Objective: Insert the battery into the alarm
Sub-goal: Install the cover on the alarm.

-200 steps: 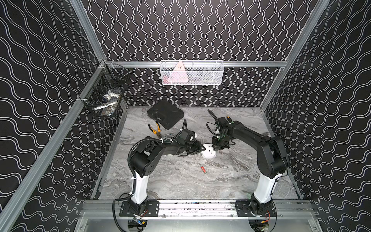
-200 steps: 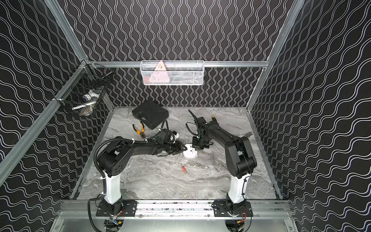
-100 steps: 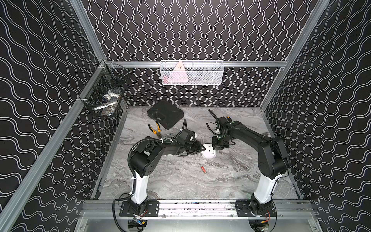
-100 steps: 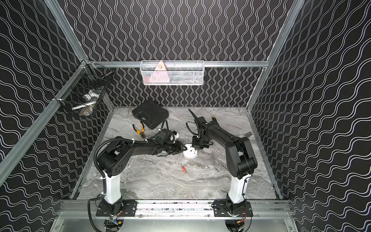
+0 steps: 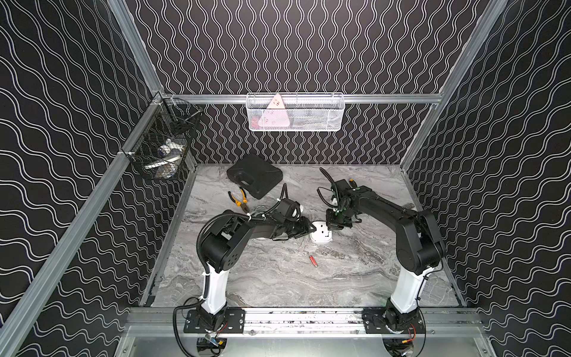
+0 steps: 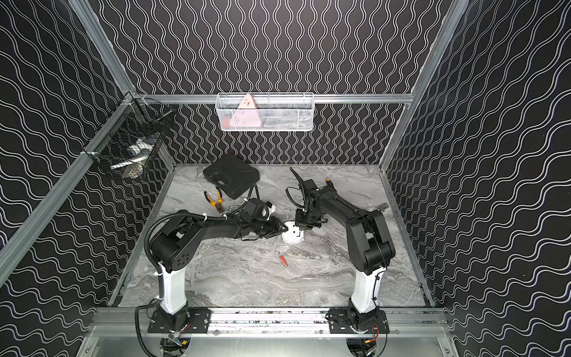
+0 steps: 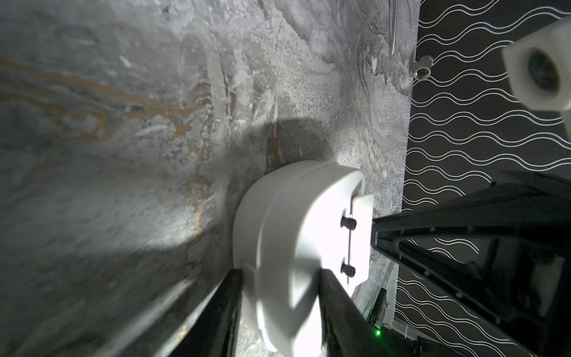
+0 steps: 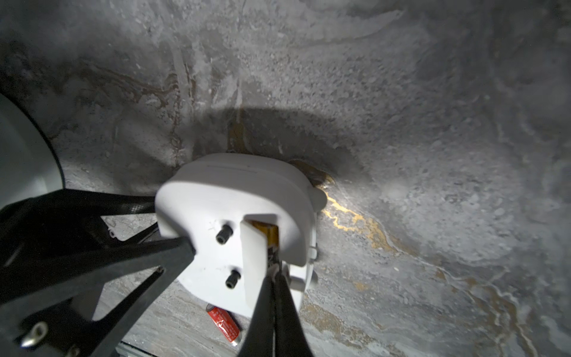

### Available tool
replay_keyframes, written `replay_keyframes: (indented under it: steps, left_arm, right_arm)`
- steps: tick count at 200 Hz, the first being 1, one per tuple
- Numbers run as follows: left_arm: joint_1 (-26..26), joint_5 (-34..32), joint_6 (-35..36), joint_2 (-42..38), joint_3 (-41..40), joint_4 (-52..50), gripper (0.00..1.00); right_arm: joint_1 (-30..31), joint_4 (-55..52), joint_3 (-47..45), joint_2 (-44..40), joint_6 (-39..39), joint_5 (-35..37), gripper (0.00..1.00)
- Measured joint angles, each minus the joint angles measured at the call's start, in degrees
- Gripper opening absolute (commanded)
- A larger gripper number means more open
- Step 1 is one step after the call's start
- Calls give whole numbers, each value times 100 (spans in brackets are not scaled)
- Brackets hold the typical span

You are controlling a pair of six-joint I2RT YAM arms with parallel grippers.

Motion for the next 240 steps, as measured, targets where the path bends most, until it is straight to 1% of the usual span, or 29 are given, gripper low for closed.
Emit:
replay_keyframes:
  steps: [49,142,240]
  left_arm:
    - [0,2,0,0,-7,13,44]
    - [0,4,-2,0,-9,15,44]
    - [0,4,-2,0,-7,13,43]
  right_arm:
    - [-7,-22,20,-4,-4,142,0]
    - [0,-20,22,-4,-26,-2,0]
    - [0,-24,22,33,-149,15,0]
